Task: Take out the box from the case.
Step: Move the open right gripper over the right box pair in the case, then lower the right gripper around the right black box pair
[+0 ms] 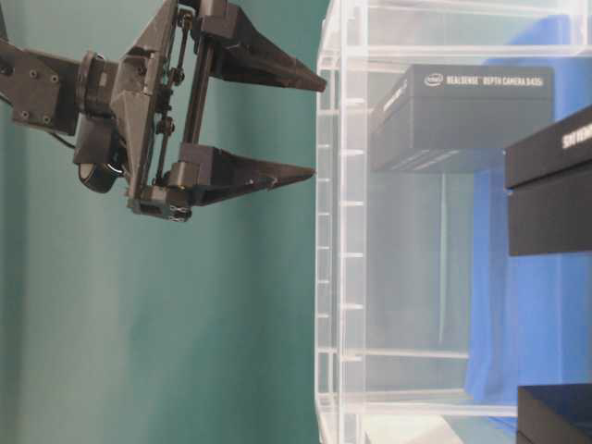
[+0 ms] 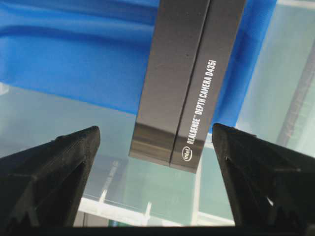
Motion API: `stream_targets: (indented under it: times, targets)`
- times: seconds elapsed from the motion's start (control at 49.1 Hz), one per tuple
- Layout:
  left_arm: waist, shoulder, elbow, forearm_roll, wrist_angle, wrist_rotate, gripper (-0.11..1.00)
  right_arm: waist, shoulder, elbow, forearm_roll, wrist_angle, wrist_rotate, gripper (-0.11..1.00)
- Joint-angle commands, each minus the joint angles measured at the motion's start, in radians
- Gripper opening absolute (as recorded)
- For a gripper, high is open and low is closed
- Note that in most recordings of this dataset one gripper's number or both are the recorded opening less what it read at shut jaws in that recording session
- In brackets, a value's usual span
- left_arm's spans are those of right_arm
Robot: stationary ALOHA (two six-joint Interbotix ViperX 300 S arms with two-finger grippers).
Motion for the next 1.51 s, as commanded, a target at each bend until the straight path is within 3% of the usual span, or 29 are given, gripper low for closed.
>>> stream_targets:
  times: [0.0,1.486]
  targets:
    - [-0.002,-0.011,-0.009,0.002,-0.003,0.003,0.97,0.003,-0.008,-0.025,-0.003,-0.008,-0.002,0.91]
    - [-0.002,-0.020,-0.003,0.003,-0.003,0.002,0.97,-0.009,0.009,-0.014,-0.026,-0.006,-0.002,0.91]
